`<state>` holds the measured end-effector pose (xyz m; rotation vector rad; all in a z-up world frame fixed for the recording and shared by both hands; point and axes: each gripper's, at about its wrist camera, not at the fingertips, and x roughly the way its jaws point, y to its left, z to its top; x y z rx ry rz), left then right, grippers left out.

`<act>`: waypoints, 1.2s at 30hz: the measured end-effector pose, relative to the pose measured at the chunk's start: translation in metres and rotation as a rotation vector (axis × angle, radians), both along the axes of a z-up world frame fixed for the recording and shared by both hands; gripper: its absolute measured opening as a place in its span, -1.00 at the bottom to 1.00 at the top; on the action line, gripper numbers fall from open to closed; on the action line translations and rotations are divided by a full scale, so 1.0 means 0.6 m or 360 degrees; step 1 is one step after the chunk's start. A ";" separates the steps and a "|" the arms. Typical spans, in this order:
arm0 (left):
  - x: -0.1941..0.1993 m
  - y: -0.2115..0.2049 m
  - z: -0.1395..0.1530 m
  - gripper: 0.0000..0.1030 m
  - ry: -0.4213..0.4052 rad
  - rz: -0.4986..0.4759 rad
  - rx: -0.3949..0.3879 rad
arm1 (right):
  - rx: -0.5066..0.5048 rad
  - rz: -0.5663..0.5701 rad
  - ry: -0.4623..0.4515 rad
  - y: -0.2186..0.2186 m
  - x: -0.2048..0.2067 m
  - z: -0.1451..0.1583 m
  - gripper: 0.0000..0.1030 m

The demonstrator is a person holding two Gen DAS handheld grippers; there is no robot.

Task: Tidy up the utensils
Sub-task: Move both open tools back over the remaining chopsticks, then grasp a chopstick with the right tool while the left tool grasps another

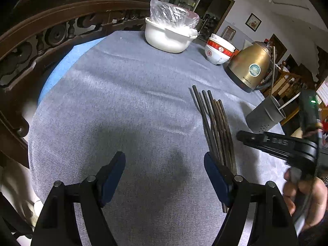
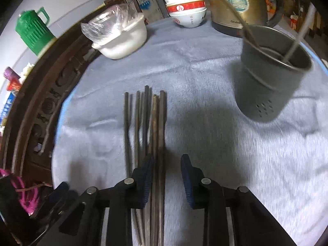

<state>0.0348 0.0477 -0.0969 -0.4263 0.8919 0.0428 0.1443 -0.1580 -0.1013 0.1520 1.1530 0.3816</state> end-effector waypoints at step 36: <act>0.201 -0.086 -0.031 0.06 0.0421 -0.0123 0.0047 | 0.0057 -0.0044 0.0116 -0.097 -0.017 -0.035 -0.87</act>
